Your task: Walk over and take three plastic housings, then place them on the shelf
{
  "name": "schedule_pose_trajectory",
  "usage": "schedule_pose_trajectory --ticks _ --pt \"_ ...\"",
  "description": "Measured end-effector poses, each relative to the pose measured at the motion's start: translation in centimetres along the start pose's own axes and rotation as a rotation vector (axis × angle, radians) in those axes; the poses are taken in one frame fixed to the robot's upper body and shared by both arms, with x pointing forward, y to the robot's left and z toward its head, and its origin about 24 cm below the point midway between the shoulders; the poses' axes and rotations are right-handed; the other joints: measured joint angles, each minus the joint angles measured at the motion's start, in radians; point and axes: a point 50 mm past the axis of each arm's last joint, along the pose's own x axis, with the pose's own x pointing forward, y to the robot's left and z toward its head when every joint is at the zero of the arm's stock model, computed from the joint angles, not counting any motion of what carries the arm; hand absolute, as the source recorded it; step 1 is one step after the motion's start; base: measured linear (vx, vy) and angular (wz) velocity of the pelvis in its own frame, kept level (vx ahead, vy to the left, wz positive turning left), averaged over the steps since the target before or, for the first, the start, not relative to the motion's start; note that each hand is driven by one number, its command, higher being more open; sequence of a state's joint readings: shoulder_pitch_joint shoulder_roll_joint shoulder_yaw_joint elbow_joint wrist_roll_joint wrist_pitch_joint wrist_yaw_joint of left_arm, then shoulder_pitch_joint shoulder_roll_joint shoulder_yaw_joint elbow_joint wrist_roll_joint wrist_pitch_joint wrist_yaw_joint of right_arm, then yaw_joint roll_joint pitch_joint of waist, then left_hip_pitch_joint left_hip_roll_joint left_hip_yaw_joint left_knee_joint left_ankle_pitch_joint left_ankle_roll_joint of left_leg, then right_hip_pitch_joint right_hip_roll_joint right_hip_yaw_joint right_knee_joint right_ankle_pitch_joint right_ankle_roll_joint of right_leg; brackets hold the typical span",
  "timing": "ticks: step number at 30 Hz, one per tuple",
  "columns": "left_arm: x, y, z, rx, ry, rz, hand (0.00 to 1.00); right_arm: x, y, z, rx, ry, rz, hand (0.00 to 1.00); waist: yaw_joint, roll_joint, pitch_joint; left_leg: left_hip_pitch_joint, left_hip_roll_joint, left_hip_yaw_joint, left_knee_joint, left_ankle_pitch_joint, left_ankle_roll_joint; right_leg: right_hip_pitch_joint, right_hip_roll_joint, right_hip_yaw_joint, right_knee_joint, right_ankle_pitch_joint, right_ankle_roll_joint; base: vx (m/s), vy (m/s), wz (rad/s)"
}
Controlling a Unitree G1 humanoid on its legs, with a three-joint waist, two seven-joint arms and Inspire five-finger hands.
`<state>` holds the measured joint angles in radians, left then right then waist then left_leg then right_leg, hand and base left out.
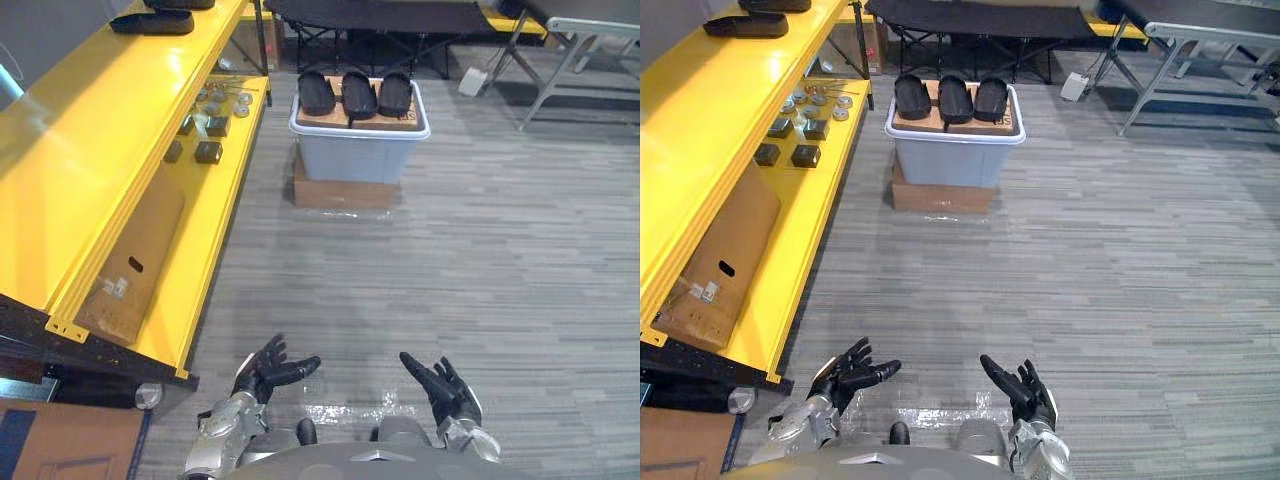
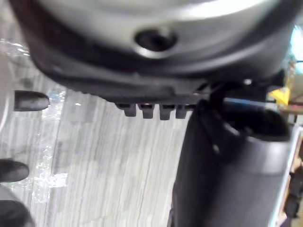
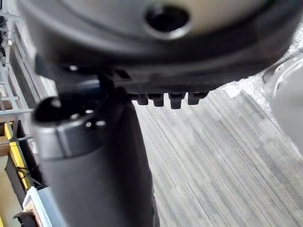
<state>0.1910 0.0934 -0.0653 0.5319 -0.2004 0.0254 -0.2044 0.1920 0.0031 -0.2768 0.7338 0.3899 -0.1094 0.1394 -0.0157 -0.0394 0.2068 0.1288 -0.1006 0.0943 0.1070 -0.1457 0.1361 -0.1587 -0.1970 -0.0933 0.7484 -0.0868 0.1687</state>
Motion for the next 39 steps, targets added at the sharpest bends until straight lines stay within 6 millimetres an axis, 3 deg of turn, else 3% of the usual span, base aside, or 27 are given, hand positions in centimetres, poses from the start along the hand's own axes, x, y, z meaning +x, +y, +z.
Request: schedule_pose_trajectory --ticks 1,3,7,10,13,15,16,17,18,19,21,23,24,25,26,27,28,29,30,31,33,34,36,37,38,39 --pt "0.1 -0.2 0.4 0.009 -0.017 -0.003 1.0 -0.1 0.3 0.0 0.004 -0.008 0.011 1.0 -0.013 0.008 0.01 -0.001 0.017 -0.013 0.058 -0.035 0.008 -0.037 0.027 0.025 0.056 -0.047 -0.062 0.24 0.111 0.46" --pt "0.1 -0.1 1.4 0.017 -0.056 -0.001 1.0 -0.4 0.9 0.6 -0.008 -0.045 0.047 1.0 -0.013 0.006 0.01 0.003 0.027 -0.026 0.092 -0.068 0.002 -0.068 0.058 0.019 -0.004 -0.078 -0.096 0.26 0.131 0.29" --pt "0.7 -0.9 4.5 -0.055 -0.172 -0.036 1.0 -0.9 1.6 2.5 -0.017 -0.162 0.087 1.0 -0.017 0.018 0.017 0.032 0.025 -0.056 0.111 -0.102 -0.025 -0.089 0.108 -0.012 -0.269 -0.073 -0.098 0.29 0.093 0.23" --pt "0.3 -1.4 4.3 -0.116 -0.189 -0.051 1.0 -1.5 2.1 2.7 -0.021 -0.184 0.105 1.0 -0.016 0.016 0.015 0.084 0.007 -0.055 0.119 -0.137 -0.073 -0.087 0.107 -0.048 -0.287 -0.068 -0.095 0.3 0.03 0.13" --pt "-0.3 -1.7 3.5 -0.142 -0.181 -0.05 1.0 -2.1 3.1 2.8 -0.029 -0.206 0.133 1.0 -0.016 0.02 0.001 0.125 0.007 -0.048 0.118 -0.217 -0.086 -0.086 0.114 -0.125 -0.236 -0.083 -0.119 0.4 -0.081 0.01" --pt "-0.7 -1.7 2.1 -0.197 -0.144 -0.027 1.0 -2.0 3.6 2.6 -0.04 -0.19 0.141 1.0 -0.018 0.013 -0.005 0.09 0.019 0.011 0.274 -0.253 -0.144 -0.045 0.121 -0.147 -0.25 -0.088 -0.197 0.42 -0.125 -0.02" --pt "-1.0 -2.1 1.0 -0.245 -0.109 -0.024 1.0 -2.1 3.3 2.5 -0.052 -0.177 0.128 1.0 -0.022 0.037 -0.007 0.007 0.069 0.054 0.51 -0.25 -0.161 -0.008 0.145 -0.149 -0.266 -0.103 -0.218 0.45 -0.085 -0.22" --pt "-1.5 -2.1 0.0 -0.281 -0.092 -0.007 1.0 -2.1 3.2 2.9 -0.068 -0.186 0.133 1.0 -0.01 0.064 -0.009 -0.091 0.128 0.085 0.751 -0.167 -0.158 0.032 0.181 -0.13 -0.291 -0.121 -0.231 0.46 -0.063 -0.39" --pt "-1.7 -2.2 -0.5 -0.303 -0.082 0.004 1.0 -2.1 3.3 3.2 -0.079 -0.193 0.141 1.0 -0.006 0.065 -0.005 -0.14 0.161 0.095 0.866 -0.141 -0.149 0.056 0.198 -0.119 -0.306 -0.133 -0.242 0.51 -0.036 -0.57" --pt "-2.2 -2.2 -1.3 -0.318 -0.061 0.013 1.0 -2.1 3.3 3.4 -0.088 -0.2 0.147 1.0 -0.011 0.09 -0.006 -0.213 0.221 0.08 1.023 -0.141 -0.142 0.11 0.233 -0.103 -0.336 -0.15 -0.255 0.5 -0.037 -0.5" --pt "-2.4 -1.9 -1.7 -0.328 -0.056 0.022 1.0 -2.0 3.2 3.5 -0.096 -0.2 0.136 1.0 0.0 0.067 0.015 -0.299 0.226 0.023 1.054 -0.151 -0.14 0.187 0.24 -0.068 -0.373 -0.173 -0.256 0.46 -0.012 -0.51" --pt "-2.2 -1.4 -0.8 -0.319 -0.098 0.01 1.0 -1.7 2.5 3.3 -0.129 -0.184 0.102 1.0 0.031 0.039 0.029 -0.345 0.173 -0.003 0.846 -0.175 -0.15 0.245 0.203 -0.017 -0.408 -0.183 -0.244 0.37 0.081 -0.68" --pt "-2.2 -1.2 -0.5 -0.31 -0.121 0.005 1.0 -1.5 2.1 3.3 -0.142 -0.177 0.089 1.0 0.038 0.037 0.033 -0.374 0.134 -0.022 0.665 -0.172 -0.159 0.275 0.179 0.014 -0.429 -0.19 -0.223 0.41 0.166 -0.71" --pt "-2.3 -1.2 -0.4 -0.311 -0.135 0.004 1.0 -1.5 1.5 3.4 -0.158 -0.17 0.075 1.0 0.038 0.045 0.037 -0.397 0.109 -0.059 0.488 -0.119 -0.173 0.3 0.162 0.043 -0.436 -0.211 -0.191 0.51 0.233 -0.63" --pt "-2.3 -1.3 -0.4 -0.313 -0.139 0.002 1.0 -1.5 1.2 3.4 -0.168 -0.167 0.066 1.0 0.04 0.054 0.039 -0.4 0.106 -0.086 0.4 -0.063 -0.178 0.31 0.161 0.057 -0.432 -0.225 -0.183 0.44 0.229 -0.71" --pt "-2.4 -1.3 -0.6 -0.32 -0.145 0.007 1.0 -1.3 0.9 3.4 -0.181 -0.152 0.052 1.0 0.047 0.059 0.046 -0.369 0.099 -0.074 0.368 0.048 -0.134 0.332 0.154 0.102 -0.41 -0.264 -0.155 0.53 0.266 -0.57" --pt "-2.4 -0.7 -0.1 -0.31 -0.161 0.02 1.0 -1.1 1.3 3.0 -0.183 -0.135 0.066 1.0 0.039 0.029 0.054 -0.35 0.078 -0.054 0.389 0.013 -0.13 0.346 0.128 0.132 -0.401 -0.271 -0.155 0.43 0.219 -0.48" --pt "-2.3 -0.7 0.3 -0.308 -0.177 0.021 1.0 -1.1 1.4 3.0 -0.189 -0.135 0.075 1.0 0.038 0.029 0.054 -0.361 0.08 -0.052 0.429 -0.019 -0.122 0.348 0.127 0.145 -0.4 -0.268 -0.151 0.5 0.272 -0.33" --pt "-2.1 -0.6 1.1 -0.302 -0.203 0.017 1.0 -0.9 1.6 3.0 -0.193 -0.135 0.085 1.0 0.042 0.03 0.056 -0.37 0.093 -0.038 0.498 -0.093 -0.109 0.352 0.129 0.169 -0.372 -0.273 -0.152 0.39 0.236 -0.51" --pt "-2.0 -0.4 1.1 -0.297 -0.199 0.026 1.0 -0.7 1.9 2.8 -0.198 -0.123 0.092 1.0 0.04 0.017 0.055 -0.339 0.092 -0.011 0.504 -0.148 -0.103 0.311 0.128 0.181 -0.239 -0.276 -0.145 0.44 0.251 -0.68" --pt "-2.0 -0.1 0.8 -0.273 -0.172 0.038 1.0 -0.3 2.6 2.8 -0.226 -0.115 0.114 1.0 0.036 -0.009 0.055 -0.26 0.073 0.027 0.461 -0.175 -0.087 0.198 0.093 0.174 0.046 -0.233 -0.056 0.35 0.138 -0.48" --pt "-2.1 0.0 0.6 -0.256 -0.145 0.04 1.0 -0.2 2.7 2.5 -0.239 -0.101 0.132 1.0 0.013 -0.022 0.05 -0.185 0.059 0.038 0.43 -0.183 -0.076 0.124 0.069 0.137 0.226 -0.238 -0.064 0.3 0.058 -0.1" --pt "-2.1 0.1 0.6 -0.266 -0.145 0.051 1.0 -0.3 2.6 1.9 -0.249 -0.077 0.136 1.0 0.003 -0.013 0.042 -0.132 0.06 0.046 0.395 -0.185 -0.07 0.068 0.062 0.089 0.242 -0.264 -0.109 0.34 0.03 0.01" --pt "-2.0 0.1 0.9 -0.265 -0.155 0.053 1.0 -0.3 2.6 1.8 -0.251 -0.07 0.141 1.0 0.004 -0.01 0.032 -0.112 0.07 0.046 0.374 -0.184 -0.07 0.027 0.063 0.057 0.198 -0.282 -0.138 0.48 -0.019 -0.1" --pt "-1.5 -0.1 1.7 -0.26 -0.176 0.047 1.0 -0.1 2.7 1.9 -0.252 -0.074 0.149 1.0 0.011 0.02 0.036 -0.1 0.106 0.034 0.372 -0.189 -0.079 -0.025 0.085 0.009 0.055 -0.289 -0.152 0.47 -0.053 -0.06" --pt "-1.3 -0.1 2.1 -0.256 -0.184 0.042 1.0 0.0 2.8 1.9 -0.253 -0.075 0.15 1.0 0.01 0.043 0.042 -0.094 0.128 0.013 0.373 -0.194 -0.087 -0.045 0.106 0.007 -0.054 -0.277 -0.136 0.38 -0.053 0.02"
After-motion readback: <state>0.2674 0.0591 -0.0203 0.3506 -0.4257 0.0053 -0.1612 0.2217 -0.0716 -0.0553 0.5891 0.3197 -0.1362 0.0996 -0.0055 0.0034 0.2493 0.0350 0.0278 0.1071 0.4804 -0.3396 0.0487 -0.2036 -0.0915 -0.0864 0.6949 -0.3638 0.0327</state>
